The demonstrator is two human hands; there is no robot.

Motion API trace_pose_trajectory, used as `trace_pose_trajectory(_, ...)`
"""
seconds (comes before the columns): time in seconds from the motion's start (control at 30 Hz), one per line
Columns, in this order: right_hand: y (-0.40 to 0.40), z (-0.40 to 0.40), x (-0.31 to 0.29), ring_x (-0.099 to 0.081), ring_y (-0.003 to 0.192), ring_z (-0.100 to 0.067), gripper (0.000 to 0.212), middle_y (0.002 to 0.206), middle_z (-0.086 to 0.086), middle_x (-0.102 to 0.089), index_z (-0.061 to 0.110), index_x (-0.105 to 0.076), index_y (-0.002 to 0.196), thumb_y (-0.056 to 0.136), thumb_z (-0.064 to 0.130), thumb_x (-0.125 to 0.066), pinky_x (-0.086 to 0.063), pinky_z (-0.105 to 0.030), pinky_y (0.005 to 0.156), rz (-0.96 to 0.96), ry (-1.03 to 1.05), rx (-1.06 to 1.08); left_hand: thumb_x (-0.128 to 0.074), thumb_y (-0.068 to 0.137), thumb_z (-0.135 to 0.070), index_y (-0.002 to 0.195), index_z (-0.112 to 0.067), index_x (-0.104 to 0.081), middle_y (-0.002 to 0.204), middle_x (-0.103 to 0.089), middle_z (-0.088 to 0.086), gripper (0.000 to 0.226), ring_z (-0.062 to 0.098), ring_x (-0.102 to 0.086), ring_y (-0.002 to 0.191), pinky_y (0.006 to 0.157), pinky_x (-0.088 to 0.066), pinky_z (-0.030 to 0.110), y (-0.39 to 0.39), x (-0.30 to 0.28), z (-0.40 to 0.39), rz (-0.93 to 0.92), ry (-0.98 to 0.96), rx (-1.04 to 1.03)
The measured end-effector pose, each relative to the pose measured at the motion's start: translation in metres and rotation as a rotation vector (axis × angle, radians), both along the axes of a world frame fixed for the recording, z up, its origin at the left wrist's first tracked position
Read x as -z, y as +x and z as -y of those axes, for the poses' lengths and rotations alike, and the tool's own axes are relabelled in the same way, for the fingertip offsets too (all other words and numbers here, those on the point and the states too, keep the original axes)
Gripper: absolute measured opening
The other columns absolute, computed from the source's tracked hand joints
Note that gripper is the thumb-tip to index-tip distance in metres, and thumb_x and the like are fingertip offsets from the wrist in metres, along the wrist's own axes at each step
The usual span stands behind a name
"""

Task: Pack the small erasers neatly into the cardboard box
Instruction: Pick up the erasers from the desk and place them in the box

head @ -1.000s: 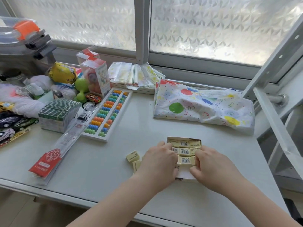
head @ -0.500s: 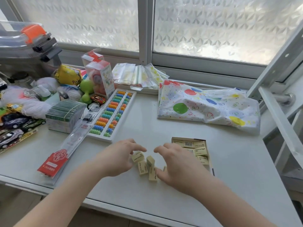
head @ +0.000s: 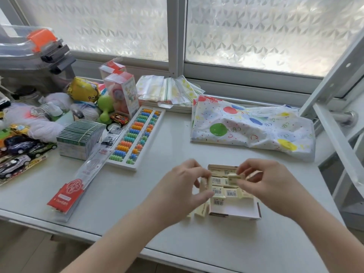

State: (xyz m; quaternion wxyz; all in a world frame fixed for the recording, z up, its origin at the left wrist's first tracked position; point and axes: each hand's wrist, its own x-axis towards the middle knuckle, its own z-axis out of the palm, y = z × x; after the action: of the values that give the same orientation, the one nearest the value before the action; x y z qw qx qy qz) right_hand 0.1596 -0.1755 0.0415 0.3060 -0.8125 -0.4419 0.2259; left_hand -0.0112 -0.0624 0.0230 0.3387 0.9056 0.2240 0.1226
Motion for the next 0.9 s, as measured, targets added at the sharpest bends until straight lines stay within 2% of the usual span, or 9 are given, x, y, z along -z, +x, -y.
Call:
trace_pose_trajectory(0.17, 0.006, 0.033, 0.007, -0.066, 0.057, -0.004, 0.02, 0.07, 0.002, -0.069, 0.027, -0.069, 0.069, 0.067, 0.008, -0.072, -0.054, -0.025, 0.059, 0.032, -0.169, -0.026, -0.062, 0.084, -0.035, 0.12, -0.021, -0.055, 0.114, -0.054, 0.0, 0.039, 0.021, -0.059, 0.098, 0.087, -0.047, 0.033, 0.044, 0.021, 0.037, -0.07, 0.115, 0.04)
trace_pose_trajectory(0.27, 0.005, 0.036, 0.02, -0.064, 0.066, -0.002, 0.017, 0.068, 0.008, -0.069, 0.032, -0.069, 0.07, 0.071, 0.015, -0.072, -0.05, -0.015, 0.058, 0.121, -0.161, -0.056, -0.063, 0.082, -0.036, 0.112, -0.017, -0.054, 0.111, -0.057, 0.004, 0.036, 0.025, -0.056, 0.1, 0.083, -0.042, 0.034, 0.058, 0.036, 0.041, -0.111, 0.245, 0.031)
trace_pose_trajectory(0.37, 0.008, 0.036, 0.03, -0.06, 0.074, -0.003, 0.013, 0.064, 0.013, -0.068, 0.03, -0.071, 0.071, 0.073, 0.017, -0.071, -0.045, -0.013, 0.061, 0.203, -0.138, -0.076, -0.075, 0.067, -0.042, 0.091, -0.017, -0.059, 0.09, -0.065, 0.003, 0.039, 0.024, -0.059, 0.085, 0.074, -0.046, 0.032, 0.062, 0.048, 0.036, -0.102, 0.352, 0.043)
trace_pose_trajectory(0.5, 0.011, 0.036, 0.035, -0.06, 0.062, -0.006, 0.015, 0.07, 0.018, -0.067, 0.024, -0.069, 0.065, 0.07, 0.011, -0.075, -0.042, -0.01, 0.055, 0.172, -0.079, -0.053, -0.077, 0.047, -0.061, 0.069, -0.024, -0.058, 0.066, -0.061, -0.005, 0.048, 0.016, -0.061, 0.063, 0.057, -0.045, 0.022, 0.066, 0.049, 0.035, -0.173, 0.442, 0.061)
trace_pose_trajectory(0.57, 0.011, 0.036, 0.036, -0.058, 0.057, -0.007, 0.016, 0.06, 0.008, -0.067, 0.023, -0.068, 0.063, 0.072, 0.011, -0.074, -0.041, -0.009, 0.053, 0.166, -0.047, -0.022, -0.075, 0.059, -0.055, 0.081, -0.021, -0.063, 0.08, -0.064, 0.0, 0.042, 0.02, -0.062, 0.078, 0.068, -0.045, 0.026, 0.066, 0.044, 0.034, -0.176, 0.375, 0.083)
trace_pose_trajectory(0.63, 0.011, 0.036, 0.037, -0.058, 0.054, -0.008, 0.019, 0.052, 0.0, -0.065, 0.023, -0.067, 0.062, 0.074, 0.009, -0.072, -0.042, -0.01, 0.052, 0.168, -0.032, 0.004, -0.069, 0.075, -0.039, 0.105, -0.021, -0.063, 0.103, -0.06, 0.003, 0.035, 0.023, -0.056, 0.099, 0.082, -0.041, 0.031, 0.063, 0.038, 0.027, -0.19, 0.3, 0.123)
trace_pose_trajectory(0.7, 0.01, 0.036, 0.038, -0.061, 0.062, -0.007, 0.023, 0.058, 0.002, -0.066, 0.027, -0.065, 0.062, 0.075, 0.009, -0.071, -0.046, -0.014, 0.056, 0.172, -0.051, 0.001, -0.063, 0.081, -0.023, 0.119, -0.025, -0.059, 0.114, -0.056, 0.002, 0.038, 0.021, -0.053, 0.108, 0.085, -0.042, 0.03, 0.062, 0.031, 0.018, -0.258, 0.234, 0.169)
trace_pose_trajectory(0.8, 0.008, 0.034, 0.036, -0.062, 0.071, -0.006, 0.026, 0.08, 0.009, -0.064, 0.031, -0.063, 0.067, 0.071, 0.006, -0.07, -0.051, -0.022, 0.064, 0.185, -0.112, -0.05, -0.06, 0.083, -0.016, 0.12, -0.024, -0.058, 0.115, -0.056, 0.002, 0.038, 0.021, -0.052, 0.111, 0.081, -0.043, 0.031, 0.064, 0.024, 0.015, -0.301, 0.277, 0.233)
trace_pose_trajectory(0.9, 0.006, 0.03, 0.035, -0.061, 0.067, -0.011, 0.014, 0.086, 0.007, -0.059, 0.019, -0.07, 0.077, 0.072, 0.007, -0.067, -0.052, -0.028, 0.068, 0.247, -0.181, -0.099, -0.061, 0.082, -0.018, 0.113, -0.019, -0.058, 0.109, -0.057, 0.004, 0.031, 0.024, -0.053, 0.105, 0.079, -0.044, 0.034, 0.064, 0.028, 0.02, -0.261, 0.336, 0.229)
